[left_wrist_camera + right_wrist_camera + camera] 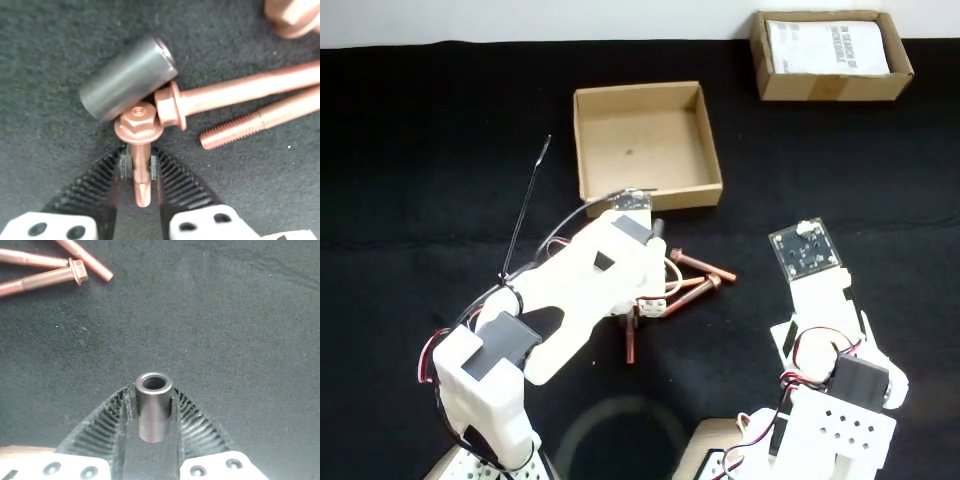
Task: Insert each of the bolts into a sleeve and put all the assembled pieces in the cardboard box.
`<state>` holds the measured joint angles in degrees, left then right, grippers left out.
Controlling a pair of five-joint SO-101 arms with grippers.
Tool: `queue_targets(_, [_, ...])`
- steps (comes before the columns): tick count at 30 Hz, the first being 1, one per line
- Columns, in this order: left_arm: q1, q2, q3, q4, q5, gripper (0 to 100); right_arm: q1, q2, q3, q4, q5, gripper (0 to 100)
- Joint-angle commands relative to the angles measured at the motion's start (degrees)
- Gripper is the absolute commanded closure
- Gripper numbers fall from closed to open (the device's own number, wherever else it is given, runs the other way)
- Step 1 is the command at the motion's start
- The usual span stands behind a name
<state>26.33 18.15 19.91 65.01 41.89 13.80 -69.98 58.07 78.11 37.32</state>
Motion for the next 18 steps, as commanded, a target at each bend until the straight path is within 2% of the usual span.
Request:
queue_targets(1, [-3.6,1.0,-0.5,-2.3,-1.3,97,0.4,-0.6,-0.3,-0.8,0.8,99.1])
queue_targets(3, [-3.7,1.0,-0.5,-2.3,-3.3,95,0.4,-0.6,-0.4,-0.8,0.9,99.1])
queue_targets(10, [-4.0,1.0,-0.5,-3.5,-3.8,76,0.3,-0.6,-0.5,-0.8,1.8,99.1])
queue_targets(18, [-4.0,1.1,0.2,-10.1,-3.9,74,0.6,-0.6,-0.7,-0.8,3.2,99.1])
